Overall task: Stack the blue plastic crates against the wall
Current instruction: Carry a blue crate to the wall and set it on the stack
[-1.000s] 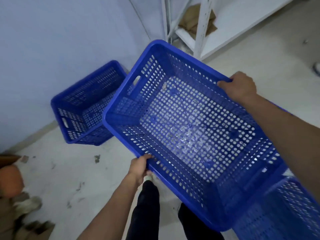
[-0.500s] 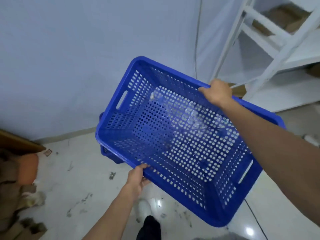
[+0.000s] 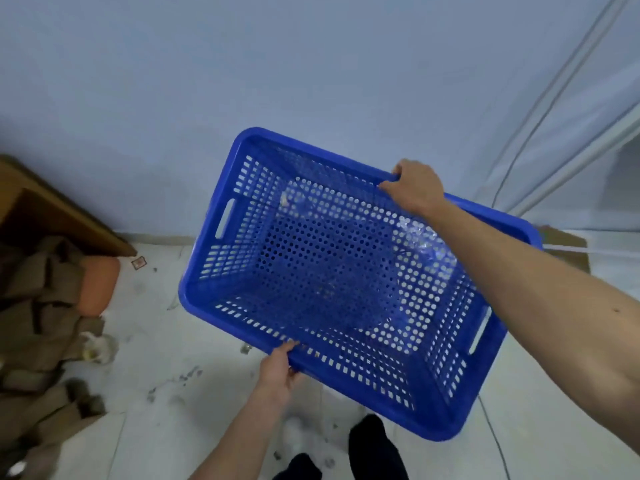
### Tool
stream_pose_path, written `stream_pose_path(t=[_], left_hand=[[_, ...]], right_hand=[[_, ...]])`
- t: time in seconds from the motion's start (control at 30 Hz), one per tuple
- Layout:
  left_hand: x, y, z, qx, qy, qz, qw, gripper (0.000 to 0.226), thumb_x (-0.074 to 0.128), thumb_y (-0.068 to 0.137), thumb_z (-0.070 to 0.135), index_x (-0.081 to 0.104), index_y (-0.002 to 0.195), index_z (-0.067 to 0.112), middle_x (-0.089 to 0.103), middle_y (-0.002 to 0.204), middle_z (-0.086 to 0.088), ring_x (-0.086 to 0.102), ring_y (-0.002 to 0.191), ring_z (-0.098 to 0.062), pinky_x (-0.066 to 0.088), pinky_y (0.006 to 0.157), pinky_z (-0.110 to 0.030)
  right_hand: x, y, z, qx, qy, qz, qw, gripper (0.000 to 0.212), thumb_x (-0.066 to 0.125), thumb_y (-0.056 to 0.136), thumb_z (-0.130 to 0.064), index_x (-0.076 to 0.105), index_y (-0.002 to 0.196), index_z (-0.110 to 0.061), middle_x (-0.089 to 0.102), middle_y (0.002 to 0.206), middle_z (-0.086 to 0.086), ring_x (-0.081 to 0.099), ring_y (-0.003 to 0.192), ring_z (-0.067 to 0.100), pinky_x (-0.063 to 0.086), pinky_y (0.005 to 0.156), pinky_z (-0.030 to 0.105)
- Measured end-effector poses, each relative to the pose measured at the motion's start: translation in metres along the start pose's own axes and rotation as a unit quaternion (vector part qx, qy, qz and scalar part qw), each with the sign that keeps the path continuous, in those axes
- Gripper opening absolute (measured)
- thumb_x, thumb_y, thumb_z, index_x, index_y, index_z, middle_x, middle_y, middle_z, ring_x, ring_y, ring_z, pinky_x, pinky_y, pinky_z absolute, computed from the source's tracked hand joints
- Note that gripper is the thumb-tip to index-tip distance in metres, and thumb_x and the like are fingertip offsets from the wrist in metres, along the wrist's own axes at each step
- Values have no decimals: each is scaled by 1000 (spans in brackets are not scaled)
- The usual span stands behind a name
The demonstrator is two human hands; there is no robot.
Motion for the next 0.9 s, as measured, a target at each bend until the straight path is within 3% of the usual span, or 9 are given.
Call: stream_pose_path(t=[0.23,0.4,0.5,0.63,0.73,0.9], left_hand=[[22,23,4,-22,-52,62,996,11,61,94,10,66,103,8,79,80,-9,76,70,-25,61,54,-36],[52,58,-2,-42,-106,104,988,15,66,91,10,64,105,7,74,103,-17,71,95,-35,60,84,-49],[65,80,-7,-51,-132,113,983,16,69,89,9,65,105,7,75,102,-16,71,97,-35,59,88,-52],[69,112,-12,-69,-150,125,978,13,69,89,9,66,102,11,75,101,-14,72,95,-33,61,84,-50],[73,136,-15,-80,-154,145,974,15,71,88,9,66,102,12,74,99,-11,71,93,-32,60,87,-49],[81,151,-9,-67,-150,159,973,28,69,89,9,64,116,9,72,106,-12,70,95,-32,57,92,-50]], right_hand=[[72,90,-34,-75,-20,-65,995,20,61,90,-31,61,94,-12,62,85,9,60,77,30,47,65,38],[131,156,-45,-122,-23,-101,987,25,64,90,-35,64,89,-10,64,78,11,61,69,31,53,66,41],[162,186,-49,-145,-33,-112,982,25,64,91,-33,67,88,-8,67,78,12,59,65,27,48,62,36],[207,212,-53,-176,-64,-110,976,27,61,95,-34,67,98,-7,66,100,14,60,82,32,53,74,42],[236,226,-46,-188,-102,-110,971,33,56,98,-36,61,112,-7,57,118,16,53,104,38,47,87,47],[255,250,-30,-178,-124,-126,968,36,56,98,-36,53,120,-7,52,124,20,50,108,43,45,88,48]])
Point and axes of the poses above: each hand's wrist, its own y-axis towards the middle knuckle, its own x-axis out of the palm, z = x × y, the point moved 10 cm from there along y, towards the middle knuckle
